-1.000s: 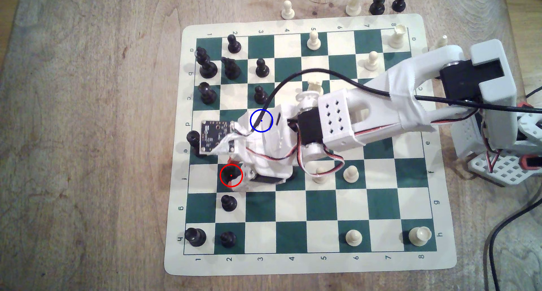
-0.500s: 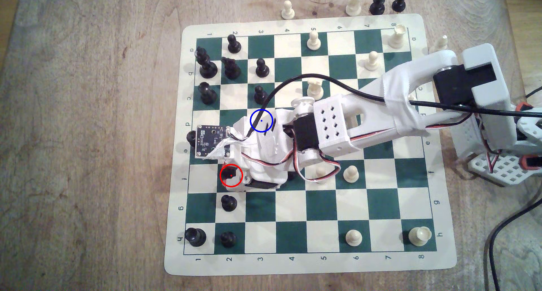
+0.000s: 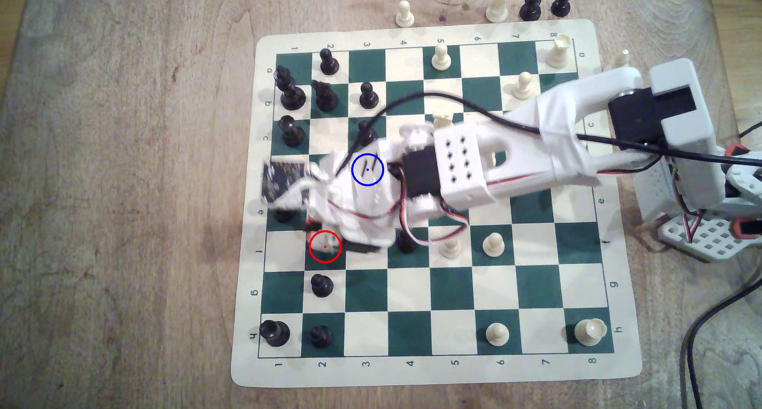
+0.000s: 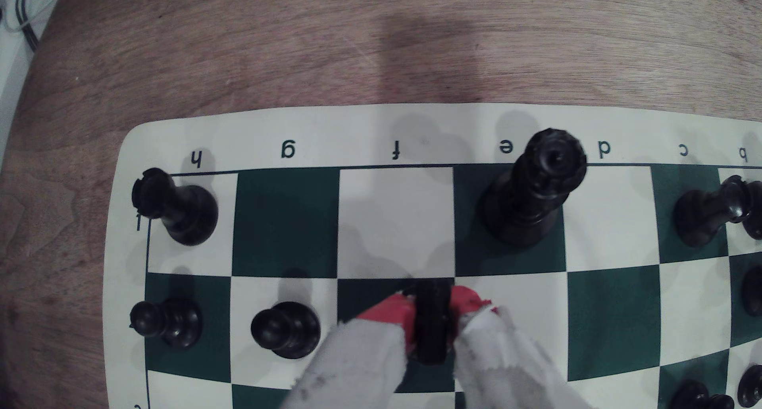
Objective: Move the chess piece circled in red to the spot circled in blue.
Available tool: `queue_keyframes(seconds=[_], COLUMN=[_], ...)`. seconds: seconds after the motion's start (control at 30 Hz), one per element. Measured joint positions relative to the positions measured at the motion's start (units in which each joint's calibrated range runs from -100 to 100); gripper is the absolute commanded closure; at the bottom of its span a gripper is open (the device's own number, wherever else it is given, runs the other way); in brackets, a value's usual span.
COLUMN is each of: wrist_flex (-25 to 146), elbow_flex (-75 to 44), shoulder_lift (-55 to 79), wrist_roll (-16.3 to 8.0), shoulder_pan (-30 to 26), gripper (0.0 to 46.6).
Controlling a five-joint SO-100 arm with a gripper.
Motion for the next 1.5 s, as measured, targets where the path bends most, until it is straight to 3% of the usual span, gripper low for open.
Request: queue_keyframes(seconds=[0.2, 0.63, 0.87, 1.5], wrist_flex=[-0.4, -4.38, -9.48, -18.09], elbow_flex=[2.08, 33.17, 36.6, 36.69], shoulder_lift=[-5.95, -33.6, -32.68, -18.6], wrist_roll=[0.05, 0.59, 1.22, 1.61], shoulder_pan=[0.81, 5.01, 9.66, 9.96], gripper=[46.4, 46.4, 46.4, 46.4])
